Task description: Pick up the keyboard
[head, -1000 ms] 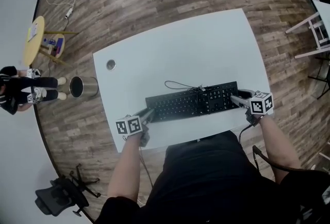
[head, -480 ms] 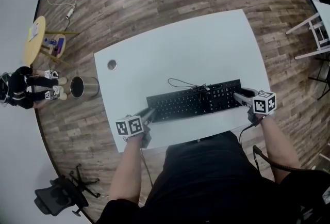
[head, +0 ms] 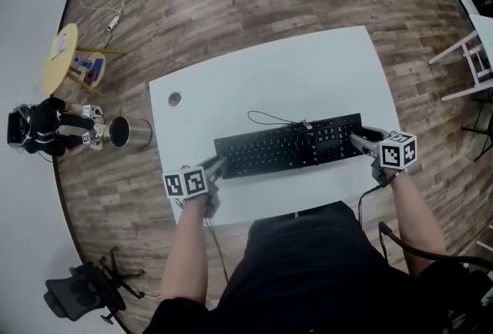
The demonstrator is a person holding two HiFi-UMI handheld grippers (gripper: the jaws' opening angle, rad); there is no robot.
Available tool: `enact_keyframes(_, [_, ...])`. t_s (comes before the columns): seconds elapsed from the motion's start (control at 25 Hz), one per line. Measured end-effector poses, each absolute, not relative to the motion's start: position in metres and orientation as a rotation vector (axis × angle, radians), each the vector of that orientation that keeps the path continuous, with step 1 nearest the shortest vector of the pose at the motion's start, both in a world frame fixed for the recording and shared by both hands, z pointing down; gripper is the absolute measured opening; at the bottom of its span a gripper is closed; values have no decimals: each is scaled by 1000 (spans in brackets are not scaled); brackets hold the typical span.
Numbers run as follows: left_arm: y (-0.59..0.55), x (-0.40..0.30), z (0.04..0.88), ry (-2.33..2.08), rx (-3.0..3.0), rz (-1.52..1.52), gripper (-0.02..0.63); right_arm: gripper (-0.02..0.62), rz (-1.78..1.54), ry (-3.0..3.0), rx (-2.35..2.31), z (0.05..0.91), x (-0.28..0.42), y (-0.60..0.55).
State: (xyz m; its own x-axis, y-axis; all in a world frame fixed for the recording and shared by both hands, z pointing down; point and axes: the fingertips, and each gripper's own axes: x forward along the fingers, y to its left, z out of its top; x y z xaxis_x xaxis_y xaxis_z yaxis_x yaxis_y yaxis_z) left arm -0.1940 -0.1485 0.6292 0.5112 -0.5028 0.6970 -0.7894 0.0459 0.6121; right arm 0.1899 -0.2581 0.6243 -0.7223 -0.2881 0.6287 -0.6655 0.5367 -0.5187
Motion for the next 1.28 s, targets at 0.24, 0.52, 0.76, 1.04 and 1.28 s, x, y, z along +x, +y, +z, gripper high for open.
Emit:
enact_keyframes(0.24, [-159,-199,602,-1141,1639,294,133,189,1054,-2282,771,597,185,-268])
enact_keyframes(0.52, [-174,-218,557,-1166,1701,288,133,189,988,-2376,796,551,167,-281])
enact_keyframes(0.76, [-194,-233,518,-1201,1769,252,133,189,911,-2476,831,503,151,-304])
enact_keyframes(1.04, [-224,-237,470,-1238,1855,229,133,184,786,-2575,872,448,147,-337])
enact_keyframes(1.28, [-243,-250,422,-1266,1934,181,133,178,692,-2708,920,392,135,-355])
